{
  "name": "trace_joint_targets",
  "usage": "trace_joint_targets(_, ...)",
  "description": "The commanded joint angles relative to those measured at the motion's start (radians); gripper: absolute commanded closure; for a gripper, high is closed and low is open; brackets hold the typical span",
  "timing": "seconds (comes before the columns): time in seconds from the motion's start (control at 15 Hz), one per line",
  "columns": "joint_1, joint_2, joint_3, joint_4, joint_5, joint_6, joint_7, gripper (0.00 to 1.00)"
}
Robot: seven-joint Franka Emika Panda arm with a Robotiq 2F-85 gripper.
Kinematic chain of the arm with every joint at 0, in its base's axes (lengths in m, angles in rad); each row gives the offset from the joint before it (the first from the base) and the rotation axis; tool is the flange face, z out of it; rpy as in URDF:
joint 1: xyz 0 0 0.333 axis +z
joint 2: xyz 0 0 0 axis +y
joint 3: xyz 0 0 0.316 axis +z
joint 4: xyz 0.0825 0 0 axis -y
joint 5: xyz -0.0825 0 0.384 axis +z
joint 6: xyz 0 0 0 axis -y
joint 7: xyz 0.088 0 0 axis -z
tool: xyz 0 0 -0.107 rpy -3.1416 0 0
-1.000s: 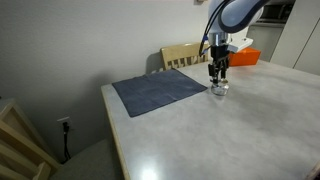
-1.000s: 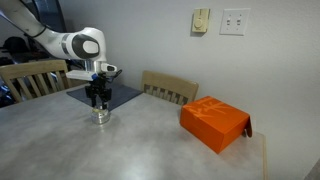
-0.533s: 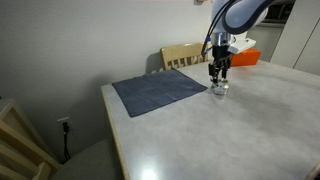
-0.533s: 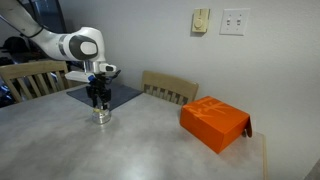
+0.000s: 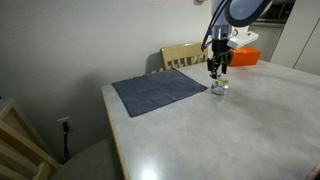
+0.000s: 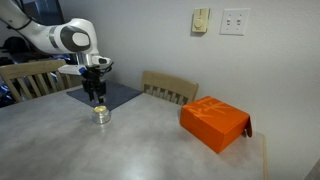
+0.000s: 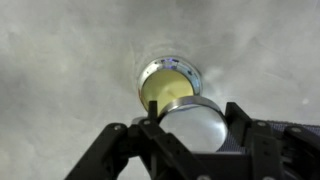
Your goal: Put the silver lid on the silver bottle
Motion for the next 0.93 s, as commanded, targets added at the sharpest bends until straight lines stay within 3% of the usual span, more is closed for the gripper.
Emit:
trace_joint_targets(0.0,0.021,-0.065,-0.024,-0.095,-0.021,0.06,0.044,0.57)
trace_joint_targets(0.47,-0.004,-0.103,-0.043,-0.217,-0.007,0.21,0.04,0.57)
trace_joint_targets(0.87,-0.019,-0.092,-0.046,-0.254,0.008,0.277,0.008,0.57)
